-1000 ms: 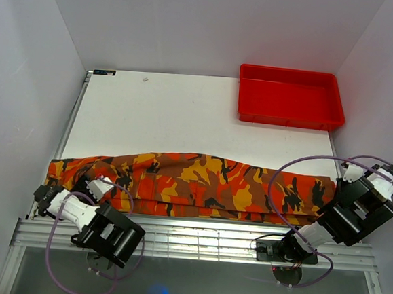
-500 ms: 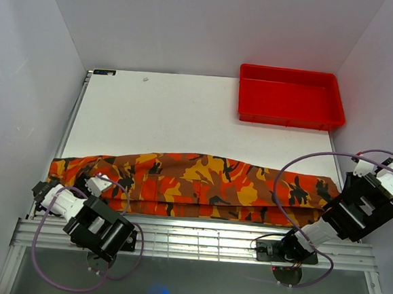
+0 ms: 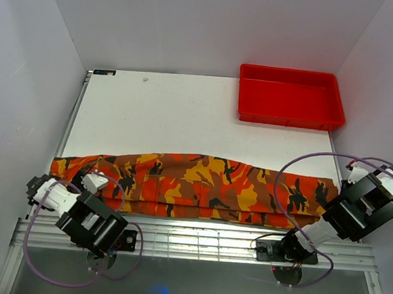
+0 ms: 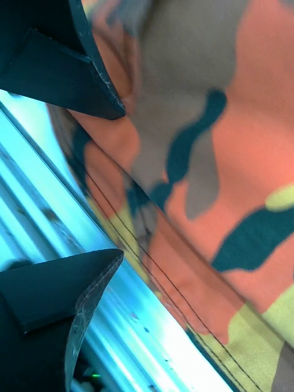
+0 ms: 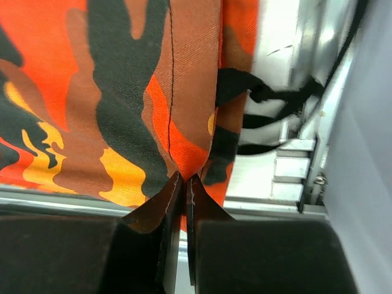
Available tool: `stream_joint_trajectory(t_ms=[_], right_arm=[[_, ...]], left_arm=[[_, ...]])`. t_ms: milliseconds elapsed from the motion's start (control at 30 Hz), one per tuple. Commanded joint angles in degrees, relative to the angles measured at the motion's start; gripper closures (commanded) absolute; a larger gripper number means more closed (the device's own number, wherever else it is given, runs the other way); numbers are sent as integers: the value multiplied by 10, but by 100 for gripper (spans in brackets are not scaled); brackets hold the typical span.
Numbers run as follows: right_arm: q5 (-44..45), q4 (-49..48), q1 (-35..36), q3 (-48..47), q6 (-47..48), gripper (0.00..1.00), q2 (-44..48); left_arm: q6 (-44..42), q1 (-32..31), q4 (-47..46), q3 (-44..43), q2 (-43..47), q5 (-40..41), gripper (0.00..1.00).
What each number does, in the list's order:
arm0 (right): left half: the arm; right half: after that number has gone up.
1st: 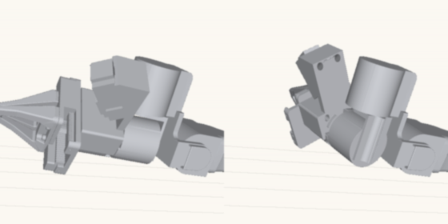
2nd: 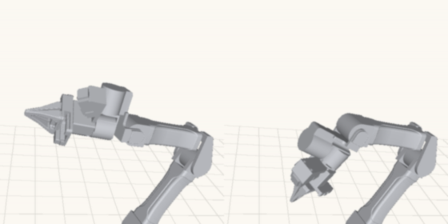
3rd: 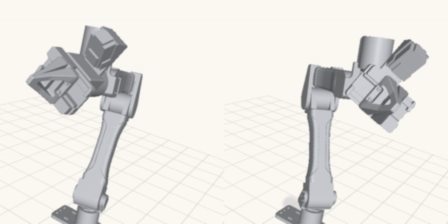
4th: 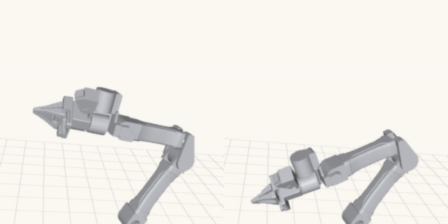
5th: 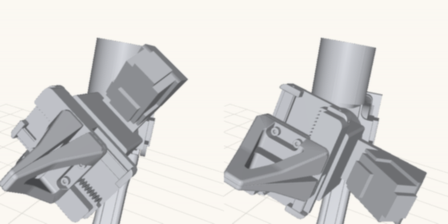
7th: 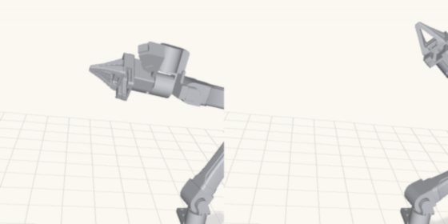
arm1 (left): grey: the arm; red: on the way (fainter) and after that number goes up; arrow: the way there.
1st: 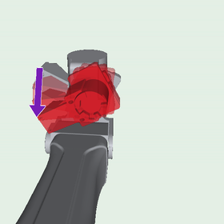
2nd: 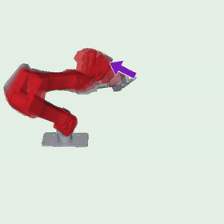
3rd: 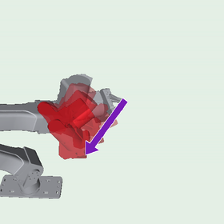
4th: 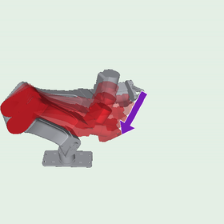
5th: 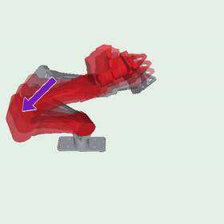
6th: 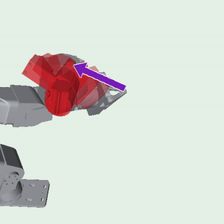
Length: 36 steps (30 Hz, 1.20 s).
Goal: Fold and stack the trousers
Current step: Fold the trousers
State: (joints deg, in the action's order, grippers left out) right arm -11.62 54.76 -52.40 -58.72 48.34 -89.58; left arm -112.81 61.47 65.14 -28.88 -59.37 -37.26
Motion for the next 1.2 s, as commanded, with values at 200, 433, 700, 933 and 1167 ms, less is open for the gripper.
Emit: stream_joint_trajectory(t_ms=[200,433,700,933,1167], right_arm=[[52,-158,70,52,-48,92,-43],[69,-180,118,-17,-97,92,-104],[77,-181,128,-61,-115,92,-138],[63,-179,132,-75,-127,92,-152],[43,-159,143,-111,-149,92,-164]], left_arm=[[-23,-55,153,-250,-119,-26,7],[243,-89,146,-399,-298,-75,18],[472,-180,-37,-356,-360,6,27],[702,-289,-164,-415,-469,39,38],[772,-304,-148,-600,-550,21,39]])
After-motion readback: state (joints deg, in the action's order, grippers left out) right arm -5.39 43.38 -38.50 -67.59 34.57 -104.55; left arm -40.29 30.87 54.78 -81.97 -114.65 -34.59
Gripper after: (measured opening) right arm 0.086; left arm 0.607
